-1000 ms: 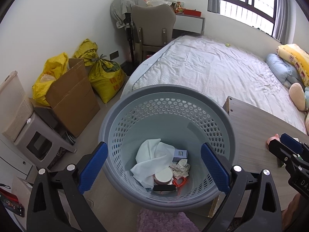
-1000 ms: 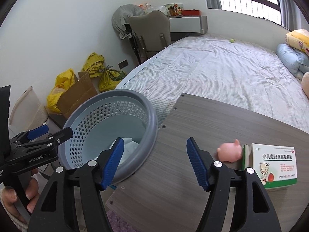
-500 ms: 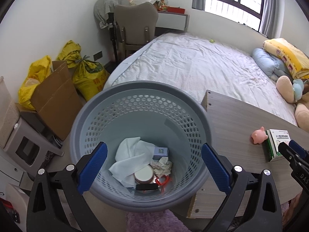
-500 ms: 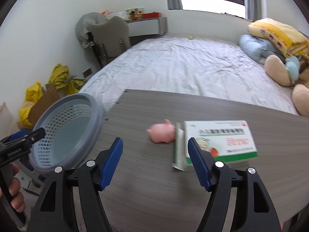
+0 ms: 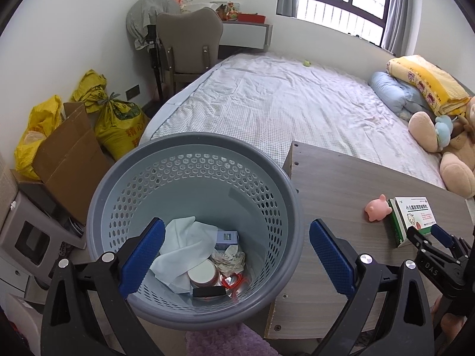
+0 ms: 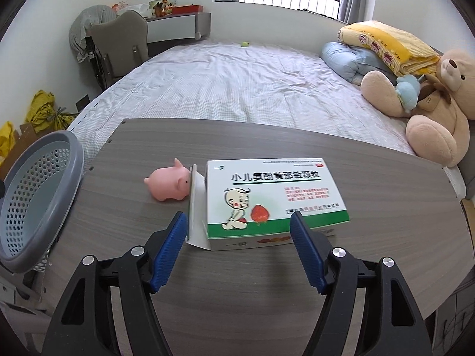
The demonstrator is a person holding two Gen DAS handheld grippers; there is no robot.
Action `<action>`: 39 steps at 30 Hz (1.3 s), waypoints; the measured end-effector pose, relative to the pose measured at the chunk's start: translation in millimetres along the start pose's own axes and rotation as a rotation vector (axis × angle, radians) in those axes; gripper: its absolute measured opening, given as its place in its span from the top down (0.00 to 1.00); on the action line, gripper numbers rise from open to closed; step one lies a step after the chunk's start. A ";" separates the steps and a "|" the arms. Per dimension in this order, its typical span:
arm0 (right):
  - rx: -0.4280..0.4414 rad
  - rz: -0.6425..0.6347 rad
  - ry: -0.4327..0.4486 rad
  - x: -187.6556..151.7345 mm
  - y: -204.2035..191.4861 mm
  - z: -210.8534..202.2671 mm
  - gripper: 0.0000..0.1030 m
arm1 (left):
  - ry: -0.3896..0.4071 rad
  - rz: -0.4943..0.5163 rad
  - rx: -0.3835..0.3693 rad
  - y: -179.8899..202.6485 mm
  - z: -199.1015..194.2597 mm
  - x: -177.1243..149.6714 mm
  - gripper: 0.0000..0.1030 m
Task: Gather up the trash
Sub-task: 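Move both grippers back from the basket toward the table, then move the right gripper onto the medicine box and close it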
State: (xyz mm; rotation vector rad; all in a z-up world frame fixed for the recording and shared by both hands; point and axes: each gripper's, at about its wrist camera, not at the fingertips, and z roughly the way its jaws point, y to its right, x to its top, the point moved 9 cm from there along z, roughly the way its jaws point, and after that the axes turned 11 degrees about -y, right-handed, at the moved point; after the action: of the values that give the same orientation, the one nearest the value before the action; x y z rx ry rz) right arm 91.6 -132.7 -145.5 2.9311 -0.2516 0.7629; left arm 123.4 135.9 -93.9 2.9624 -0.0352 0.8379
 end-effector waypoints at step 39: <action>-0.204 0.219 -0.009 -35.8 148.4 -7.0 0.32 | -0.043 0.138 -0.049 81.3 6.8 -9.7 0.07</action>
State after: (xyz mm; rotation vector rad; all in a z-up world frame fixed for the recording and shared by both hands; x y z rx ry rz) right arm 30.0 -272.5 -148.5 2.7430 -0.6206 0.7035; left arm 115.5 54.3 -100.3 2.9585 -0.2607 0.7755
